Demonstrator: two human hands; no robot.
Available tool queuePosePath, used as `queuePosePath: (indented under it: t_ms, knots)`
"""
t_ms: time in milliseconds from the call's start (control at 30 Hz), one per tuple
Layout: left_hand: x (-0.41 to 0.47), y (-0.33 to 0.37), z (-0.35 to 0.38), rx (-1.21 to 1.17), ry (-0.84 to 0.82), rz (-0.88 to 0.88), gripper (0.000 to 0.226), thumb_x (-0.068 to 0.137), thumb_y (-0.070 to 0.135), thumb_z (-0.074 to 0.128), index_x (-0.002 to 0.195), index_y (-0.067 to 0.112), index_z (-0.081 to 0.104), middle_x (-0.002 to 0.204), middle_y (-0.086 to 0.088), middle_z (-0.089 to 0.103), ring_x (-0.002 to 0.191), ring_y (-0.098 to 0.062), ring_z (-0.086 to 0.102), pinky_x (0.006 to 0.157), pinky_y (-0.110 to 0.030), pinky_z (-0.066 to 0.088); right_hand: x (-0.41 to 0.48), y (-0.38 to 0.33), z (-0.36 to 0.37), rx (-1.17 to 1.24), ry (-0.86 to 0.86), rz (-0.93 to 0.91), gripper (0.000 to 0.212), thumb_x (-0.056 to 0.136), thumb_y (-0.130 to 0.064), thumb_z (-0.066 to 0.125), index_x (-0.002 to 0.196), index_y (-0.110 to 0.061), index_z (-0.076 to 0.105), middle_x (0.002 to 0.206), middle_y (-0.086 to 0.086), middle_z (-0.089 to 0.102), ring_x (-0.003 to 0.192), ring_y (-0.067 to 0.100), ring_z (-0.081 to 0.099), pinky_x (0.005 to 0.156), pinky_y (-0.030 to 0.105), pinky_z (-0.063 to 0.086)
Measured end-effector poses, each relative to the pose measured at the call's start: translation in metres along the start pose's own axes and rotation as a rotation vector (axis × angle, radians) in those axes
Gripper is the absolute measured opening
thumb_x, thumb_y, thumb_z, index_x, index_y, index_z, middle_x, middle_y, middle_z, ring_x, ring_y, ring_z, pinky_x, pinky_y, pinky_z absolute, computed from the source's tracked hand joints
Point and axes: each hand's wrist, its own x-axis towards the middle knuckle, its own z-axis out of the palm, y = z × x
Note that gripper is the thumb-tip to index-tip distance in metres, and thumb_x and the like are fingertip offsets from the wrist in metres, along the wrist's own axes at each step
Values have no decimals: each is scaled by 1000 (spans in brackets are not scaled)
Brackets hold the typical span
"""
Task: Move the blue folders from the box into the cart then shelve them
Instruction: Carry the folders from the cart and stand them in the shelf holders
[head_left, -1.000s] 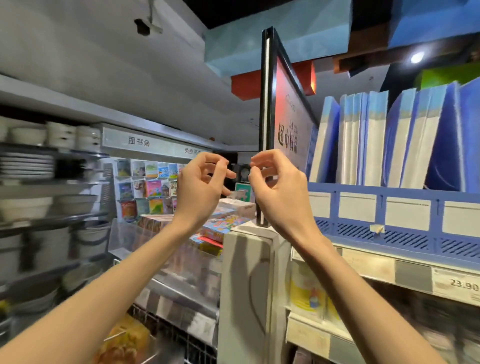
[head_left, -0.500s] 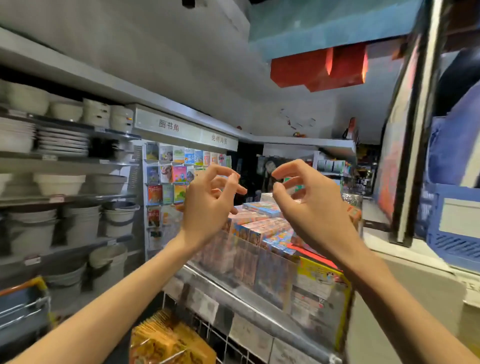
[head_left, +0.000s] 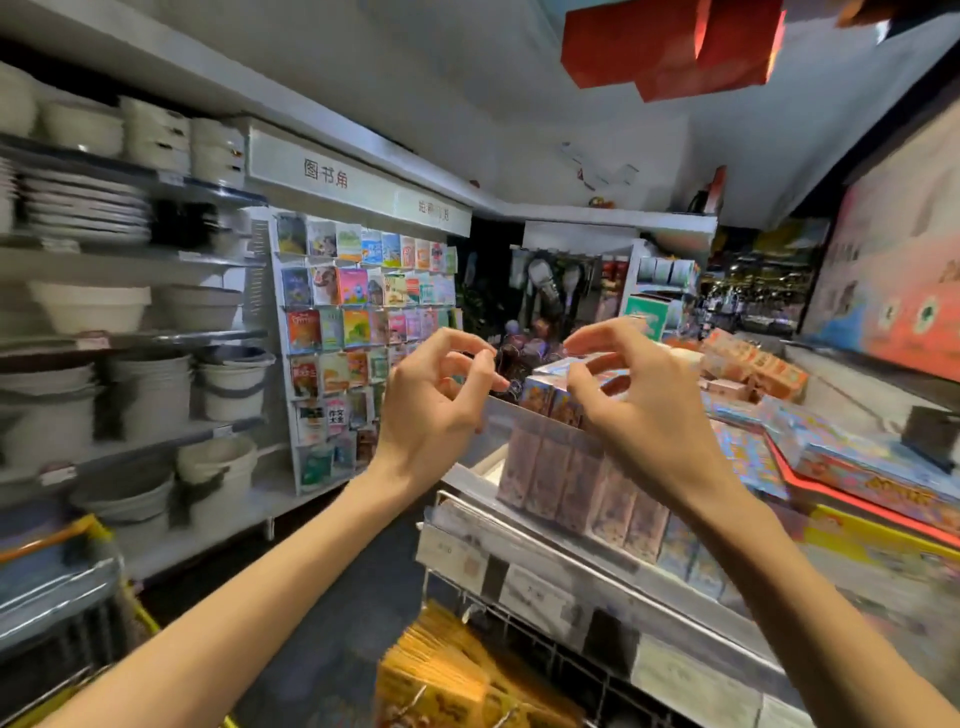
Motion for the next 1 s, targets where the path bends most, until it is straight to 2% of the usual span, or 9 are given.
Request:
queuePosePath:
  t_ms: [167,300,433,567,667,733,867,933,1000]
  knots:
    - [-4,-10,-20,87,47,-34,14,97,31,58,99,18,63,75,2,74,62,-31,69,53,-49,55,4,-16,25,121,-11,-32,10,91,-13,62,99,-16,67,89,-7,70,77,2,65,64,17,50]
    - [-16,-6,-53,228,56,-50,18,97,31,57,100,15,63,75,2,75,65,-19,71,52,-39,56,0,-33,58,290,-17,-36,9,92,-15,61,98,-16,68,91,-8,70,82,0,65,67,14,50]
    - [-35,-9,-88,313,105,-171,9,100,22,58,99,14,63,76,-1,75,59,-14,67,46,-30,49,-9,-50,96,444,-74,-19,9,92,-15,61,96,-15,69,89,-9,69,82,-1,63,66,8,44]
    - [-69,-24,-129,393,184,-280,10,101,19,58,100,11,63,75,-4,75,59,-16,66,45,-31,49,-37,-64,139,573,-166,37,9,92,-14,61,97,-14,69,89,-7,70,83,4,63,67,10,46]
    - [-95,-43,-156,476,216,-347,9,100,19,57,99,12,63,74,-2,74,56,-26,65,44,-34,51,-59,-71,174,604,-285,65,11,92,-16,60,98,-15,70,90,-5,70,84,4,63,70,11,46]
    - [-115,-58,-172,530,240,-398,8,101,18,57,98,13,62,74,0,74,48,-27,61,43,-33,50,-74,-76,197,619,-359,105,13,92,-16,60,99,-14,70,90,-4,70,85,7,63,71,14,45]
    - [-150,-88,-203,590,276,-499,9,101,19,57,99,11,62,75,0,75,45,-28,61,43,-36,52,-96,-85,242,671,-450,188,12,91,-14,59,96,-16,70,82,-10,66,77,2,60,64,6,41]
    - [-168,-107,-218,593,290,-565,9,101,19,57,99,11,61,76,-2,75,45,-22,61,42,-30,48,-107,-88,268,693,-484,239,14,90,-14,59,98,-16,70,85,-8,68,78,4,62,68,11,45]
    - [-185,-131,-234,589,300,-634,5,100,18,57,98,16,60,78,-5,75,45,-13,60,42,-24,46,-119,-90,300,719,-518,313,15,88,-16,59,99,-17,69,89,-4,70,84,10,65,77,30,55]
